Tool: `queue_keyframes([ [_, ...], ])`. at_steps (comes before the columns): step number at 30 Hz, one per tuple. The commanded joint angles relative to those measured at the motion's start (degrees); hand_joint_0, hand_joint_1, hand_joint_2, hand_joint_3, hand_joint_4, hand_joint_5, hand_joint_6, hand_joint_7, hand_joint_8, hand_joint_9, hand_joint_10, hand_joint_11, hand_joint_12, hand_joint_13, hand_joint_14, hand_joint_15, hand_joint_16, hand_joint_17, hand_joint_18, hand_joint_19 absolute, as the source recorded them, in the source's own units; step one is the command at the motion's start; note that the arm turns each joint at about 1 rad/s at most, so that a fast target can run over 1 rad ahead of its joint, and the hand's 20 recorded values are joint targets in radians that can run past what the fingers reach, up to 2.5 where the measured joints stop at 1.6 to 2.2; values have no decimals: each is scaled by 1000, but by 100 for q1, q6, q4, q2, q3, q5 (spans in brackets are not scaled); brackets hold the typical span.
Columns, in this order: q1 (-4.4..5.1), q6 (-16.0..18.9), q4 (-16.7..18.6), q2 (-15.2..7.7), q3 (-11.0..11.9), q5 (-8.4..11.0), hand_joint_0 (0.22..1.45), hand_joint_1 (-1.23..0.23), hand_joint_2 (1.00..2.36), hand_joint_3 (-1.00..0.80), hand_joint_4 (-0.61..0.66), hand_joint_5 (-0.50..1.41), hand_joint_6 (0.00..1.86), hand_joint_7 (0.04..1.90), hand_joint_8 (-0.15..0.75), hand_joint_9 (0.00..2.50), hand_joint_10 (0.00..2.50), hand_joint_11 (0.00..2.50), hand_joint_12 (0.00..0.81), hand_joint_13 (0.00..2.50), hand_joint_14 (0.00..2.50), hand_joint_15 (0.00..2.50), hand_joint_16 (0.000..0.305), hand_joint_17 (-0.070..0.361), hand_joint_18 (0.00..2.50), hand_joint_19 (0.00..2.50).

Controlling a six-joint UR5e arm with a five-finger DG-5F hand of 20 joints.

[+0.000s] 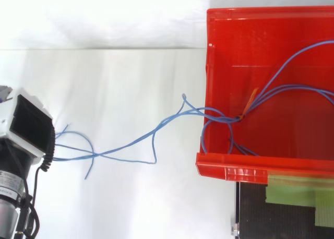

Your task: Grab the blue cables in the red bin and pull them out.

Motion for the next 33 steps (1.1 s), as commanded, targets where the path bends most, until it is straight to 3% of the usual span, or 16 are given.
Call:
queue_keyframes([
  [1, 2, 34, -17, 0, -10, 0, 818, -743, 1000, -1000, 190, 658, 530, 649, 234, 1162, 356, 1777, 325, 1229, 996, 1478, 45, 102, 972, 1217],
  [24, 2, -10, 9, 0, -10, 0, 765, -668, 1000, -1000, 210, 730, 421, 707, 250, 1174, 359, 1765, 336, 1234, 994, 1434, 48, 108, 980, 1206],
  [33, 2, -1, 9, 0, -10, -8, 772, -709, 1000, -1000, 209, 783, 440, 712, 244, 1204, 345, 1773, 330, 1250, 965, 1459, 47, 107, 981, 1203],
])
